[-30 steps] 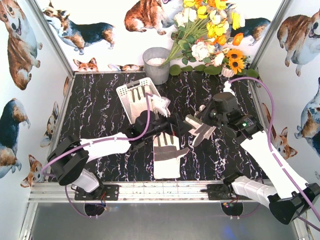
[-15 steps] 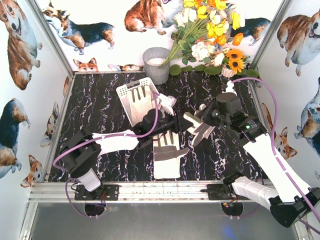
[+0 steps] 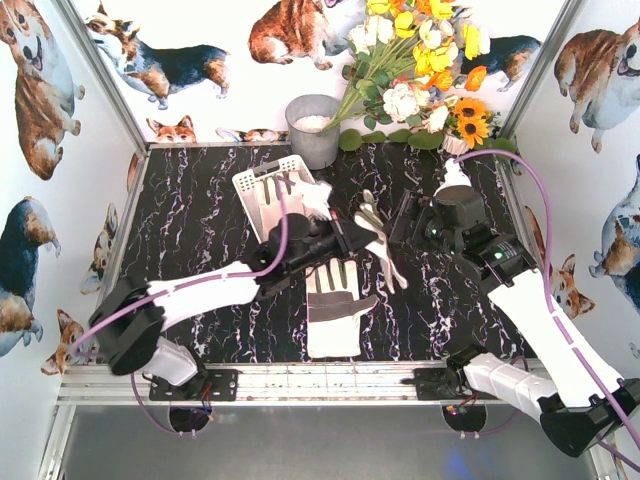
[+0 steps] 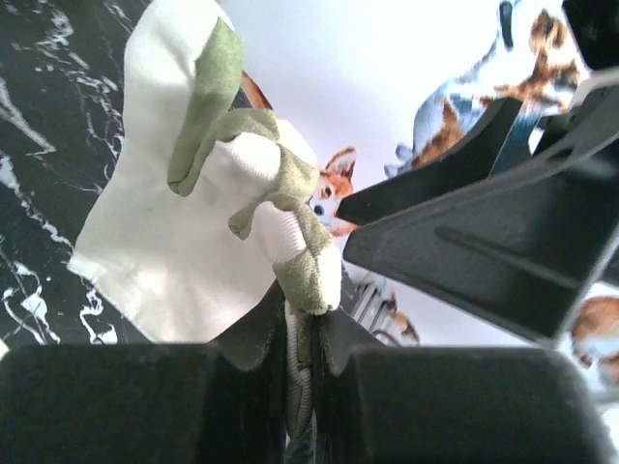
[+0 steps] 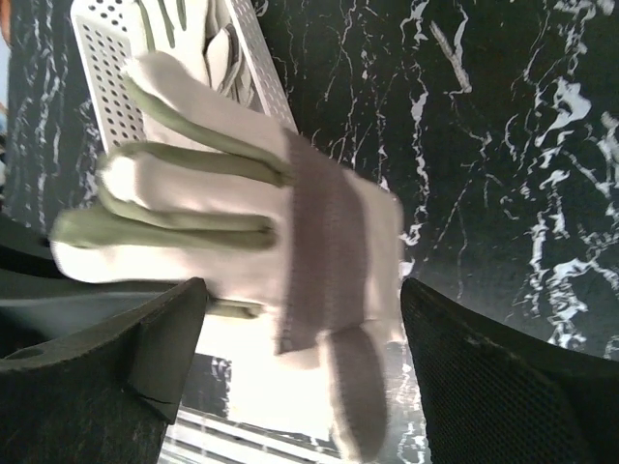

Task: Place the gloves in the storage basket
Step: Turn over the glove.

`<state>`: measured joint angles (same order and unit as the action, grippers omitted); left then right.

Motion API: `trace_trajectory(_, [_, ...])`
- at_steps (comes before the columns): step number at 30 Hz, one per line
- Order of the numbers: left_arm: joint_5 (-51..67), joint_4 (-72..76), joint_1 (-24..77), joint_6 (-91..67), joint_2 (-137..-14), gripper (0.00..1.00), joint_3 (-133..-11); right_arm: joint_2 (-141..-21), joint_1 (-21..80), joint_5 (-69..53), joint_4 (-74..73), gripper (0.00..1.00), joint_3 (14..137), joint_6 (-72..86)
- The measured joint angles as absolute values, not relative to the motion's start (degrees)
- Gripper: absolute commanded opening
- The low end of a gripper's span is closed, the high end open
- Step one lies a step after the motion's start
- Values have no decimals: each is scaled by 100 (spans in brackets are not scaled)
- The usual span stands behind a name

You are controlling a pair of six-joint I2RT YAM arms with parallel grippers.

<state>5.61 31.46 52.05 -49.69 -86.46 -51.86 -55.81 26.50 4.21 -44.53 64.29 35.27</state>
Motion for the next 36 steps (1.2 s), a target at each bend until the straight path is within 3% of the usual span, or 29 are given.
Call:
trace_trajectory(7, [-523, 2010, 5205, -5918, -7752, 0, -5186, -5218, 2648, -5, -4084, 88, 6375, 2569])
trace_trajectory(11, [-934, 1437, 5205, -6340, -7614, 0, -5262, -4853, 2650, -659, -3664, 97, 6243, 2023])
trace_trajectory(15, [-1153, 1142, 5205, -6545, -7579, 0, -5341, -4873, 2770, -980, -3568, 98, 6235, 1514])
trace_trajectory(22, [-1358, 976, 5205, -6667, -7461, 0, -5424, -5151, 3970, -71, -3621, 98, 5841, 788])
trace_trajectory(26, [-1347, 952, 5205, -6711, -7450, 0, -5465, -5308, 4121, 574, -3627, 98, 5684, 620])
trace_trajectory(30, [-1284, 895, 5205, -6729, -7450, 0, -5520, -5435, 4169, 969, -3533, 93, 5634, 541])
trace_trajectory(36, [-1243, 882, 5205, -6731, -7450, 0, -5664, -5592, 4412, 1236, -3098, 71, 5470, 523])
